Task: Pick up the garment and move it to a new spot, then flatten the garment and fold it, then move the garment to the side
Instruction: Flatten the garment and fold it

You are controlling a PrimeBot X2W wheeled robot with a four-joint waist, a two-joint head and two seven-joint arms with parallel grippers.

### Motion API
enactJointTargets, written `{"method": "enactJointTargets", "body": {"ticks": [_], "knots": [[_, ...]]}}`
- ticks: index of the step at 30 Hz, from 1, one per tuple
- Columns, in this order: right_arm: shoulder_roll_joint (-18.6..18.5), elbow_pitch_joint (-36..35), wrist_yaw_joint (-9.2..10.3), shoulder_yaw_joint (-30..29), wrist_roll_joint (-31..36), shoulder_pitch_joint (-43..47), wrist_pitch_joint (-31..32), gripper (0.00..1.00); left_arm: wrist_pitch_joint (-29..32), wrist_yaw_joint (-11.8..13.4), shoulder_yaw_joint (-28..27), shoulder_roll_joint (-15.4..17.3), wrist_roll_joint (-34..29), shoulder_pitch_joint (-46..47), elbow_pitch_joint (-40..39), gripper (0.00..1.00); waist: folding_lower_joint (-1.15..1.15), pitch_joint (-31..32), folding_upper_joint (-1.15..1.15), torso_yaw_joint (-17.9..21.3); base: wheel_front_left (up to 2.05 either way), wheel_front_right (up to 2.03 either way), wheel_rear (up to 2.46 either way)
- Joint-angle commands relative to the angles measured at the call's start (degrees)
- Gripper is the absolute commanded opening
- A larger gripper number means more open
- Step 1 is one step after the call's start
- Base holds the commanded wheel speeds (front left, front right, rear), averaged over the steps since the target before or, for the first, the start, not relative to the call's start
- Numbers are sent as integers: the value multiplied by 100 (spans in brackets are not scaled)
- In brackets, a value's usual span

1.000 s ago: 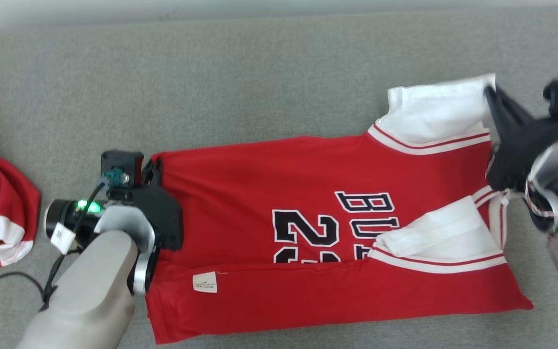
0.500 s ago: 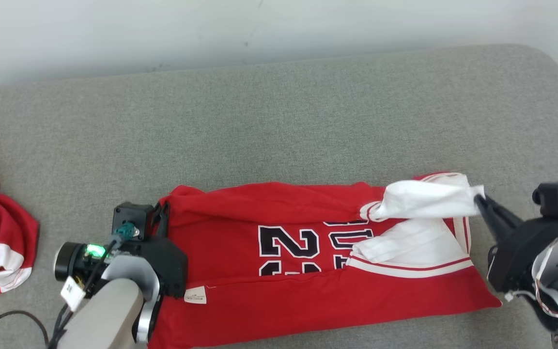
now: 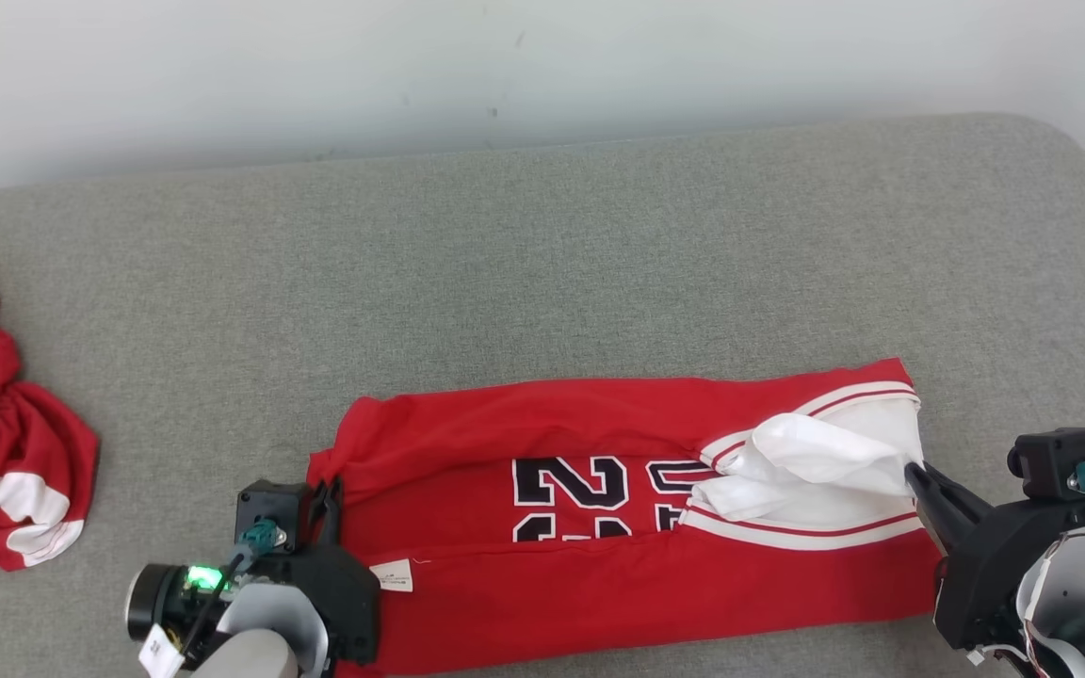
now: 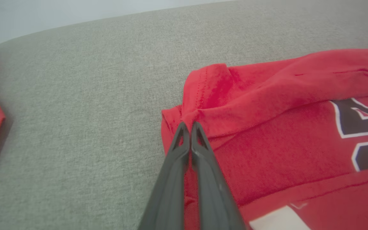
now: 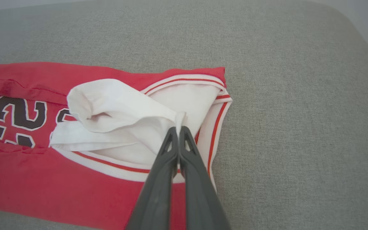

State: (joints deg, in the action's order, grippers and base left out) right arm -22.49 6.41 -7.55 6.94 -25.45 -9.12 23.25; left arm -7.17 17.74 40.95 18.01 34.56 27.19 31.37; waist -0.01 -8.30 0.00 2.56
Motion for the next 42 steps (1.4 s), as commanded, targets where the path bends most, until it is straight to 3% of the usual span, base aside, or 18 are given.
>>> {"method": "enactJointTargets", "body": {"ticks": [1, 8, 21, 22, 23, 24, 33, 38, 42], "knots": [[26, -15, 14, -28, 56, 78, 23, 0, 15, 41, -13, 40, 15, -105, -44, 0, 1, 13, 0, -11, 0, 0, 0], [98, -2, 14, -148, 267, 243, 82, 0, 191, 344, -130, 63, 237, -497, -354, 0, 1, 81, 0, -41, 0, 0, 0], [237, 115, 14, -296, 539, 480, 301, 0, 192, 603, -161, 74, 417, -1078, -750, 0, 1, 274, 0, -99, 0, 0, 0], [261, 140, 14, -278, 520, 512, 361, 20, 193, 563, -135, 73, 421, -1099, -768, 0, 1, 286, 0, -101, 0, 0, 0], [281, 161, 14, -277, 499, 539, 427, 100, 171, 567, -116, 75, 410, -1111, -770, 41, 1, 302, 0, -109, 0, 0, 0], [295, 155, 14, -264, 484, 556, 485, 100, 120, 543, -93, 72, 370, -1103, -778, 100, 1, 319, 0, -117, 0, 0, 0], [356, -73, 14, -387, 351, 693, 894, 100, -509, 549, -343, -10, 428, -1163, -750, 100, 1, 495, 0, -102, 0, 0, 0], [426, -224, 14, -723, 327, 607, 1065, 100, -795, 343, -803, 26, 271, -1323, -1042, 100, 1, 618, 0, -88, 0, 0, 0], [579, -83, 14, -1024, 329, 347, 1121, 100, -798, 61, -1453, -44, -386, -1556, -1752, 100, 1, 624, 0, -106, 0, 0, 0]]}}
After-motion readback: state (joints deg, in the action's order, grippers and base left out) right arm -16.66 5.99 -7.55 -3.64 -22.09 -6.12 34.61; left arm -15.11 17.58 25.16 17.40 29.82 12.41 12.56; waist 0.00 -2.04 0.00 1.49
